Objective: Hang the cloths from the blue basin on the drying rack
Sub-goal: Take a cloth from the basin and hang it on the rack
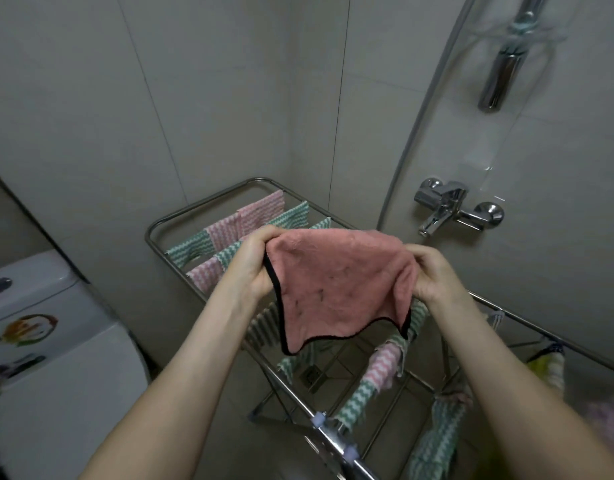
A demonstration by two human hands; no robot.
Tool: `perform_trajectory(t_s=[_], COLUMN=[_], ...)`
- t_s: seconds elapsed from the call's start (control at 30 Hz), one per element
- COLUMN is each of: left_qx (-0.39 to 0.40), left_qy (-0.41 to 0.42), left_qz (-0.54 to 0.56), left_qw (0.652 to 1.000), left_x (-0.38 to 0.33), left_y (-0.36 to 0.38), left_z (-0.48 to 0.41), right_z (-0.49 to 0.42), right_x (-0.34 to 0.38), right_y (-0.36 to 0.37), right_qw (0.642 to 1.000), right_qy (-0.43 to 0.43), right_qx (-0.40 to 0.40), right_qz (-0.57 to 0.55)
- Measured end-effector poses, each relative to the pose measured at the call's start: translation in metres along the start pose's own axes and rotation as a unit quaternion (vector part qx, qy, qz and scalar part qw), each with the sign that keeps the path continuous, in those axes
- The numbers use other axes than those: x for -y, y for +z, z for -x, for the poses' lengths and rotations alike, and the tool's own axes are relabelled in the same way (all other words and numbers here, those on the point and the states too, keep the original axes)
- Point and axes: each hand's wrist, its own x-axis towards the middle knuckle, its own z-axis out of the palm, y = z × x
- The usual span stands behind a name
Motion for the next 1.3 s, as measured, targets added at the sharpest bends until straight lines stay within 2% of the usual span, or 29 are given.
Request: perform_trajectory(t_s=[0.1, 0.17, 0.27, 0.37, 0.43, 0.5, 0.57, 0.67, 0.73, 0.87, 1.07, 1.17, 1.3], left_qx=[-0.046, -0.075, -0.116, -0.127, -0.131, -0.108, -0.065, -0.04, -0.023, 0.03, 0.078, 0.083, 0.104], left_qy=[0.016, 0.011, -0.01, -0.01, -0.011, -0.027, -0.058, -0.069, -0.066, -0.002, 0.034, 0.051, 0.025], left_qz=[0.005, -0.004, 0.0, 0.043, 0.058, 0.028, -0.048, -0.139, -0.155, -0.151, -0.182, -0.195, -0.22], left_qw=[0.999, 0.997, 0.993, 0.991, 0.99, 0.993, 0.995, 0.987, 0.985, 0.988, 0.98, 0.976, 0.97], left_x=[-0.009, -0.009, -0.007, -0.002, -0.002, -0.003, -0.005, -0.009, -0.015, -0.027, -0.03, -0.021, -0.006], left_y=[-0.016, -0.028, -0.038, -0.045, -0.05, -0.053, -0.051, -0.048, -0.046, -0.041, -0.025, -0.014, -0.01], left_z=[0.004, 0.007, 0.017, 0.016, 0.011, 0.009, 0.012, 0.015, 0.016, 0.016, 0.018, 0.02, 0.02], right_z=[0.007, 0.01, 0.011, 0.009, 0.009, 0.011, 0.013, 0.016, 0.016, 0.017, 0.019, 0.02, 0.016], right_x=[0.0, 0.0, -0.005, -0.013, -0.016, -0.015, -0.008, 0.004, 0.009, 0.013, 0.025, 0.034, 0.036], right_y=[0.019, 0.03, 0.047, 0.058, 0.064, 0.069, 0.07, 0.069, 0.069, 0.067, 0.055, 0.047, 0.042], right_qw=[0.996, 0.992, 0.988, 0.993, 0.994, 0.996, 0.996, 0.993, 0.991, 0.991, 0.97, 0.964, 0.953], right_qy=[-0.072, -0.088, -0.065, -0.011, -0.004, -0.028, -0.065, -0.107, -0.106, -0.085, -0.171, -0.212, -0.238], right_qx=[0.031, 0.067, 0.129, 0.11, 0.088, 0.064, 0.047, 0.058, 0.062, 0.021, -0.035, -0.028, -0.025], right_qz=[-0.036, -0.057, -0.052, 0.032, 0.065, 0.063, 0.029, 0.011, 0.046, 0.104, 0.171, 0.159, 0.184])
